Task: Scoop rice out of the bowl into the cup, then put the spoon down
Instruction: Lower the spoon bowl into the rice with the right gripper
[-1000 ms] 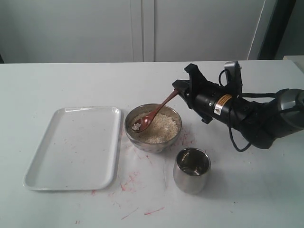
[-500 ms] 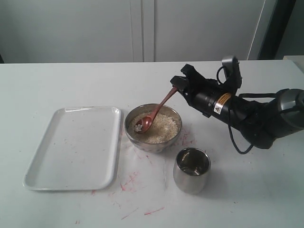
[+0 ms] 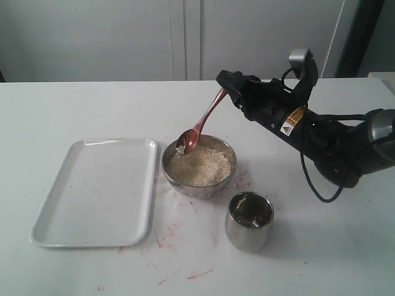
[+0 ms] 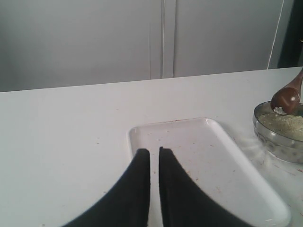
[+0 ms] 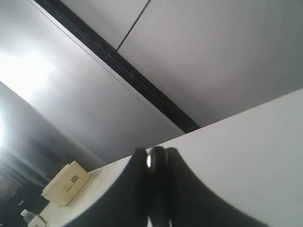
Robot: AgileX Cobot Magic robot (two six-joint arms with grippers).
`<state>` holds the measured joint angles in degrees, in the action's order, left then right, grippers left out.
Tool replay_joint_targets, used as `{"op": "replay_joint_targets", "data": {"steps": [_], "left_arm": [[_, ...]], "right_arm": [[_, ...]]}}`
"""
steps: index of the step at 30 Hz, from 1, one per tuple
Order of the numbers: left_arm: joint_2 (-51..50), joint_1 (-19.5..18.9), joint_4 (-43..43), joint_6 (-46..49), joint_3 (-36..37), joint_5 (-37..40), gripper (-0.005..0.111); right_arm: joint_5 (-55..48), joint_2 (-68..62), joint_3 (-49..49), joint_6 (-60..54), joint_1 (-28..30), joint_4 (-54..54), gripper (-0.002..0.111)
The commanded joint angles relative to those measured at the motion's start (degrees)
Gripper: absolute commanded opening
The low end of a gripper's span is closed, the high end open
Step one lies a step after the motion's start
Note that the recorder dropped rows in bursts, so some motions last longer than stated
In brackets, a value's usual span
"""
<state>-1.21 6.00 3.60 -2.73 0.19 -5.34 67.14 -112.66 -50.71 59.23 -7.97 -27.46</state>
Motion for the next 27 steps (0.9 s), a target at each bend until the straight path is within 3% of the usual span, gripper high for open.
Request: {"op": "replay_joint_targets", "data": {"steps": [1, 19, 27], "left_arm": [[-0.16, 0.13, 0.22, -0.08, -0.19, -0.61, 0.014], [-0.16, 0.13, 0.22, -0.08, -0.19, -0.61, 0.014], [-0.16, 0.13, 0.22, -0.08, -0.19, -0.61, 0.014]], "right_arm": [[-2.21, 1.69, -0.04, -3.93, 0.00, -1.06, 0.000], [-4.54, 2.19, -0.04, -18.05, 0.00, -4.60, 0.000], [-10.59, 2.19, -0.04, -19.36, 0.00, -4.72, 0.000]]}}
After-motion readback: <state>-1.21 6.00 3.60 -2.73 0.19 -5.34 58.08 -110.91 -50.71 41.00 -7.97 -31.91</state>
